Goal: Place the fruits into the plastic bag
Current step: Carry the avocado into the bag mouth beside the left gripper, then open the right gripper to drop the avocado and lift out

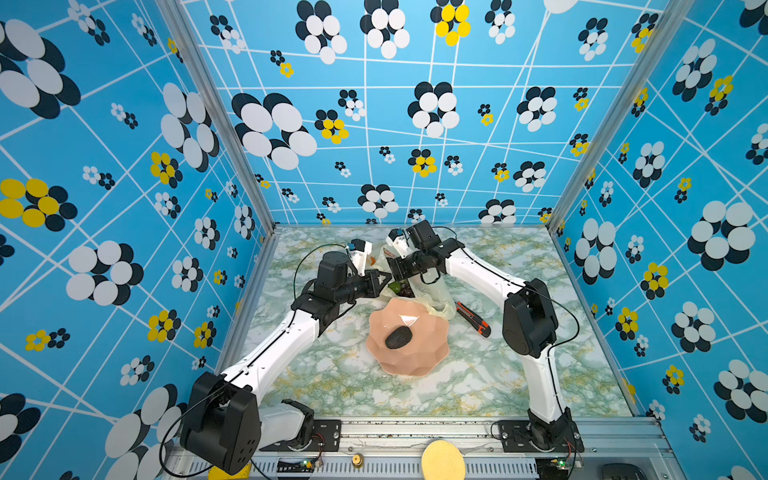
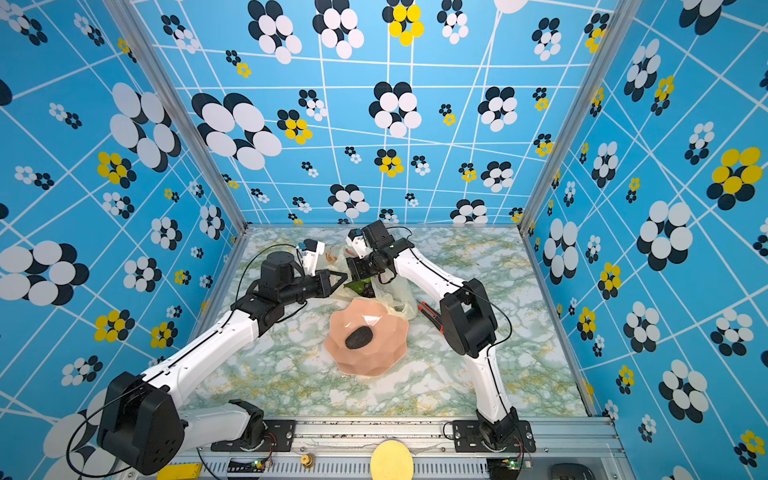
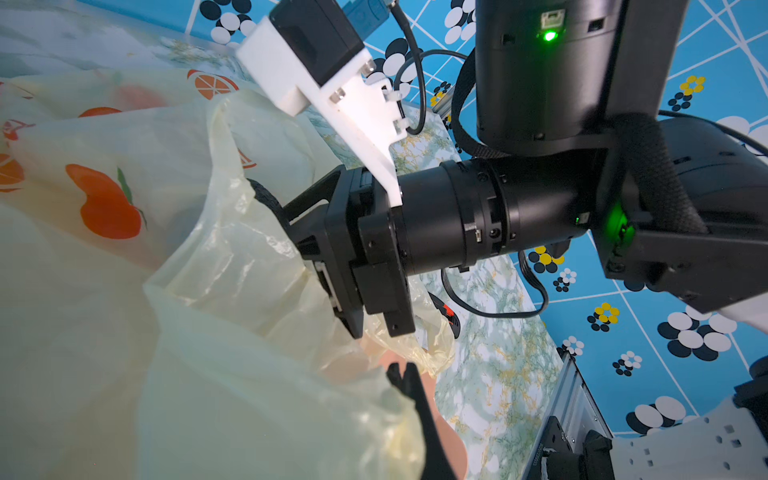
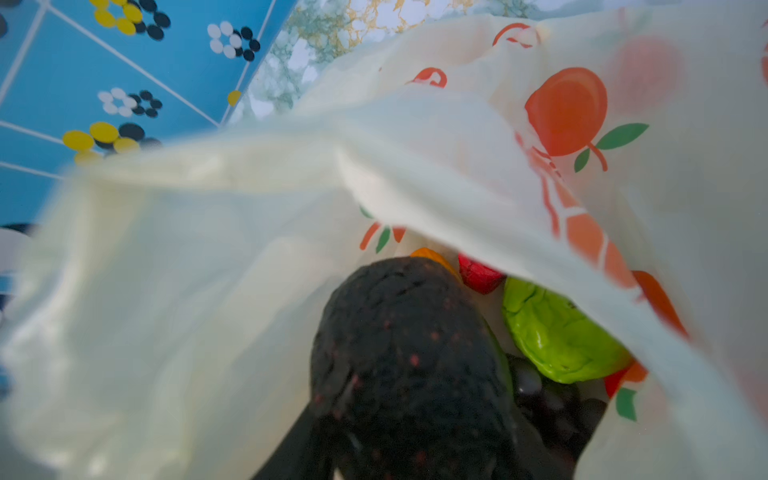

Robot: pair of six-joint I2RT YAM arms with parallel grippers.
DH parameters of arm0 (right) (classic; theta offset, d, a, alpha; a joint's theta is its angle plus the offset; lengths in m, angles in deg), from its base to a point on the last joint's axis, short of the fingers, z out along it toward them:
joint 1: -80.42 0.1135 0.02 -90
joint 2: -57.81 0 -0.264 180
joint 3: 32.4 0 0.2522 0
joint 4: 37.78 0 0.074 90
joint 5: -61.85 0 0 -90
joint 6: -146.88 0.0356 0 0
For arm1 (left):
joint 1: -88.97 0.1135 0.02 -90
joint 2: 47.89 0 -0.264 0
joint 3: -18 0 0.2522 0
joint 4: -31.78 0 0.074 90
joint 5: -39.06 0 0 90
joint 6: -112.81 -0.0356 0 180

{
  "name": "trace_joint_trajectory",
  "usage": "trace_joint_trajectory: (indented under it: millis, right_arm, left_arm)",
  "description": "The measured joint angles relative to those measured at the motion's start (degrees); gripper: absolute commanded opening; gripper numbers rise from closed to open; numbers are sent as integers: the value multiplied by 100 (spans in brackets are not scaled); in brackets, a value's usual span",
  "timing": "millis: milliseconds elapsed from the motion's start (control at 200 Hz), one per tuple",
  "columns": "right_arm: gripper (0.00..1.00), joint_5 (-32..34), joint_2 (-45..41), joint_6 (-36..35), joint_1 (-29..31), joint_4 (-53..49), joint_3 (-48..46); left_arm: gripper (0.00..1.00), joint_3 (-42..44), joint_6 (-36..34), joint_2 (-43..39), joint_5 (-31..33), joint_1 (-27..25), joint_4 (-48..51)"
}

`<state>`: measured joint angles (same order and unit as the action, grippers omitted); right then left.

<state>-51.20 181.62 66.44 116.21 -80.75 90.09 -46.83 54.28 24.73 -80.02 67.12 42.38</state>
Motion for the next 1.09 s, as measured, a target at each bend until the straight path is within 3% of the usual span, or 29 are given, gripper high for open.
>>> trace_joint_trajectory:
  millis: [10,30,350,630,1095]
  right_arm:
    - [97,-4,0,-31,0,28,0]
    - [99,0,0,57,-2,66,0]
    - [99,-22,-378,297,-151,1121,-828]
    - [99,223,-1899,-42,-190,2503,-2505]
    - [99,1408,-3364,-754,-190,4256,-4011]
  left_arm:
    - [0,0,0,0,0,0,0]
    - [0,0,0,0,0,0,0]
    - [0,0,2,2,2,0,0]
    - [0,0,2,0,52,0,20]
    - [0,0,2,0,129,0,24]
